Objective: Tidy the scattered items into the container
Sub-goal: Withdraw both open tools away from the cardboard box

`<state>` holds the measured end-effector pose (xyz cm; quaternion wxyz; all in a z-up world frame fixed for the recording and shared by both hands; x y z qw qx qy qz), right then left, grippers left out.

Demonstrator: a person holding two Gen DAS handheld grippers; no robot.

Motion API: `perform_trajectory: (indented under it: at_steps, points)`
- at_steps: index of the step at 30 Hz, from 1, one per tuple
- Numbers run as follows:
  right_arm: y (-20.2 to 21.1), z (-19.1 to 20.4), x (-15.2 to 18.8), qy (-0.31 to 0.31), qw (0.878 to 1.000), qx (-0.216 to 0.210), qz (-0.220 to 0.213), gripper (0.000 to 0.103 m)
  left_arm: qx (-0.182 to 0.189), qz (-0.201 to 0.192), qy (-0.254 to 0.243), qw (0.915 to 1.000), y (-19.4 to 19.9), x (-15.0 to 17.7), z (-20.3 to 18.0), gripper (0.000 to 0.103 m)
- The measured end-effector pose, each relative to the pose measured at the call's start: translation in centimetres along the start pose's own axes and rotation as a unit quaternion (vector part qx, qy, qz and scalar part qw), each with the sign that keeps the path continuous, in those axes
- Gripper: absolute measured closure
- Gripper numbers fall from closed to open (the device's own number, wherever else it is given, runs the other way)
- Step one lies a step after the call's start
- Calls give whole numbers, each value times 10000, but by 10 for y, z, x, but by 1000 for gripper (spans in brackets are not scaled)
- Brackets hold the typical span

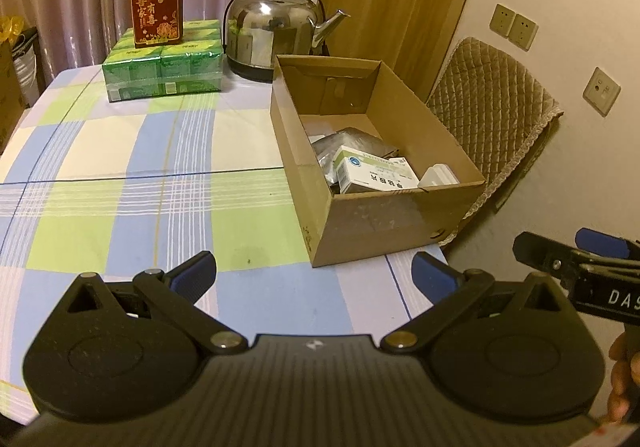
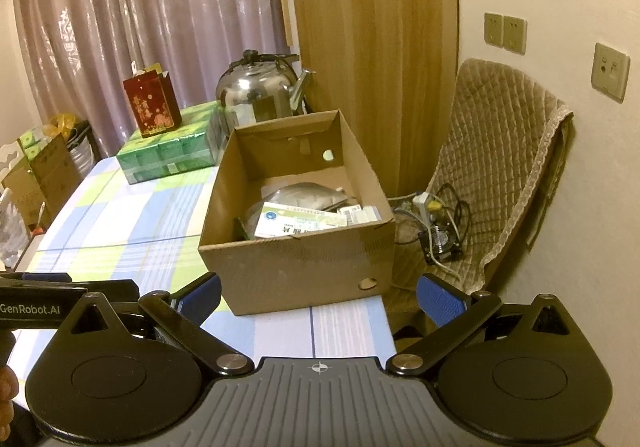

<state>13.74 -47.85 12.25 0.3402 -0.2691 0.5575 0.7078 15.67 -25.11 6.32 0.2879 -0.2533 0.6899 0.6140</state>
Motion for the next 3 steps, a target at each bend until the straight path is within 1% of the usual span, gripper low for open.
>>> perform_trajectory:
  at_steps: [3]
  points:
    - [0, 0, 0, 4, 10000, 10, 11, 2, 0, -34, 21, 10000, 0, 1, 0, 1]
Point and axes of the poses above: each gripper's, at about its wrist camera, not at the fingertips, and y roughly against the way its jaws point, z to its left, x to its underside, the point moved 5 cm from there along -y, roughly the way its jaws point, and after that the axes turned 7 degrees about -y, right-handed, at the moved point
